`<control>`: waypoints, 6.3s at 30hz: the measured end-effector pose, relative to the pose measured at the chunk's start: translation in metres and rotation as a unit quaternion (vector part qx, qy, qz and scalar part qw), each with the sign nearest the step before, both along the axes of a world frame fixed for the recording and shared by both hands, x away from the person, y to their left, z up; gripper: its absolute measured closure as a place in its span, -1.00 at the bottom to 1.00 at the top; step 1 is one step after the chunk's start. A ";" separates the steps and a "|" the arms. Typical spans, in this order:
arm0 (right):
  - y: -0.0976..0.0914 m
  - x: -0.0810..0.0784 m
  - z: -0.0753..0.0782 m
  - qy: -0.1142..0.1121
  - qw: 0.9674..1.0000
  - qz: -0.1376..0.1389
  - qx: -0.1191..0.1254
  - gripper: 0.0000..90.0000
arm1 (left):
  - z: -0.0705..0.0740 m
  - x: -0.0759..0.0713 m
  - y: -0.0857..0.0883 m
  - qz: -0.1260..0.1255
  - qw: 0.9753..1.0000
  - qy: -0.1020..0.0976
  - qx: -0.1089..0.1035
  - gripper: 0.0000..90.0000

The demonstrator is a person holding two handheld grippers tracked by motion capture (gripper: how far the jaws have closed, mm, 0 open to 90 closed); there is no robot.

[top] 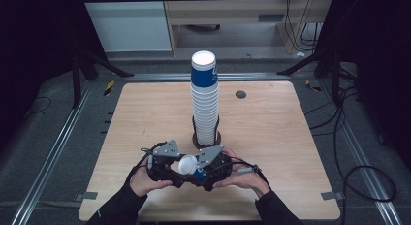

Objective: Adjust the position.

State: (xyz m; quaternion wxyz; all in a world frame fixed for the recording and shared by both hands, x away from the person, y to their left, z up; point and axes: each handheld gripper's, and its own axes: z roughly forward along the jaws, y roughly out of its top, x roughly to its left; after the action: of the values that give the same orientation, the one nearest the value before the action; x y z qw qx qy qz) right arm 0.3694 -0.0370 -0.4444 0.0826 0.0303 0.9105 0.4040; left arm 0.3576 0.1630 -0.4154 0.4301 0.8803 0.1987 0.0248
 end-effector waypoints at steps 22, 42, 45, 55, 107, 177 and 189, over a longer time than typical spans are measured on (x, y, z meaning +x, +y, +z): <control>-0.017 0.008 0.009 0.022 0.998 -0.034 0.045 -0.81 | 0.008 0.005 0.019 0.026 0.999 -0.002 -0.019 -0.41; -0.052 0.020 0.013 0.080 0.985 -0.073 0.134 -0.83 | 0.014 0.013 0.043 0.054 0.993 -0.014 -0.106 -0.41; -0.050 0.020 0.011 0.088 0.984 -0.068 0.141 -0.84 | 0.014 0.012 0.043 0.049 0.991 -0.013 -0.123 -0.41; -0.043 0.018 0.007 0.103 0.981 -0.042 0.162 -0.84 | 0.016 0.005 0.033 0.016 0.990 -0.013 -0.138 -0.41; -0.027 0.009 -0.004 0.072 0.995 0.011 0.064 -0.62 | 0.005 0.008 0.020 -0.035 0.999 0.037 -0.004 -0.64; -0.043 0.012 0.007 0.131 0.974 0.037 0.180 -0.66 | 0.004 0.001 0.022 -0.068 0.990 0.005 -0.120 -0.42; -0.050 0.012 0.010 0.108 0.985 0.018 0.137 -0.65 | 0.008 0.005 0.031 -0.051 0.996 0.001 -0.073 -0.59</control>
State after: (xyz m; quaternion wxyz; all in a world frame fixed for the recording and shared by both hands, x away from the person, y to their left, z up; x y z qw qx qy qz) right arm 0.3814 -0.0873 -0.4345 -0.0280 0.0683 0.8505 0.5207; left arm 0.3630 0.1944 -0.4074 0.4941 0.8553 0.1555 -0.0128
